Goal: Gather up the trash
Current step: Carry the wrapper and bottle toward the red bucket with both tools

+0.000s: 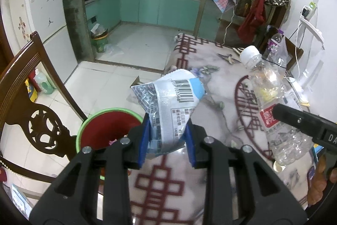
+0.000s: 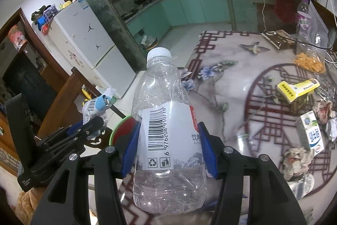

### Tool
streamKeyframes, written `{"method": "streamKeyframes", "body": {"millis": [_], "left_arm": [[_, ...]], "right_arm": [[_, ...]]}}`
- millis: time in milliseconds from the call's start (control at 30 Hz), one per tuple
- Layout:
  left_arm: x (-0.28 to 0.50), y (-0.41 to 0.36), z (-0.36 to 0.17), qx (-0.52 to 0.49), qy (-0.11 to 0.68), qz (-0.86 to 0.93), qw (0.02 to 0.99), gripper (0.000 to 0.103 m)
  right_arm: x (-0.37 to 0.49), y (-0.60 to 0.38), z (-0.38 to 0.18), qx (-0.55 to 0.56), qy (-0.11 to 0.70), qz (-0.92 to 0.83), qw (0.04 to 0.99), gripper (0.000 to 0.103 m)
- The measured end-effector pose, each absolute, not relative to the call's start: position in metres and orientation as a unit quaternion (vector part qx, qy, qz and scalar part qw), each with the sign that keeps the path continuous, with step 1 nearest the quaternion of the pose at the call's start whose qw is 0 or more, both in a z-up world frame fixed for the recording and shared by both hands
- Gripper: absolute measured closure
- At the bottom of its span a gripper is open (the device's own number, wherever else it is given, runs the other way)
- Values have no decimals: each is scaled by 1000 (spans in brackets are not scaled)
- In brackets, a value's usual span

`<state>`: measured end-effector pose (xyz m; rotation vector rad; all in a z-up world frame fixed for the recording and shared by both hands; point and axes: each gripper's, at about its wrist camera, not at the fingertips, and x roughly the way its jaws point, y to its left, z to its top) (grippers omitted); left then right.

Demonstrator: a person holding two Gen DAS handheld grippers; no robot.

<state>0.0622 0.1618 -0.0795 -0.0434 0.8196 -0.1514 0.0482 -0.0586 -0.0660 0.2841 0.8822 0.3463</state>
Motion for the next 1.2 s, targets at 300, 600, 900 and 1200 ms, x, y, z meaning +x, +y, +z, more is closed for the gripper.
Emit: {"method": "streamKeyframes", "body": {"millis": [300,600,900,1200], "left_arm": [[71,210,-85,-26,404,-60,912,74],[85,257,-97,-40,421,-38,905,74],[99,286,-115,-50,441,-26,896,74],[109,304,-135,-55,464,-20,884,74]], "right_arm": [[61,-7,-71,130,432,178,874,50],[78,42,-80,115,450,193,864,50],[94,74,-92,106,471,202,852,50],[112,103,-116,107,503,208,832,50]]}}
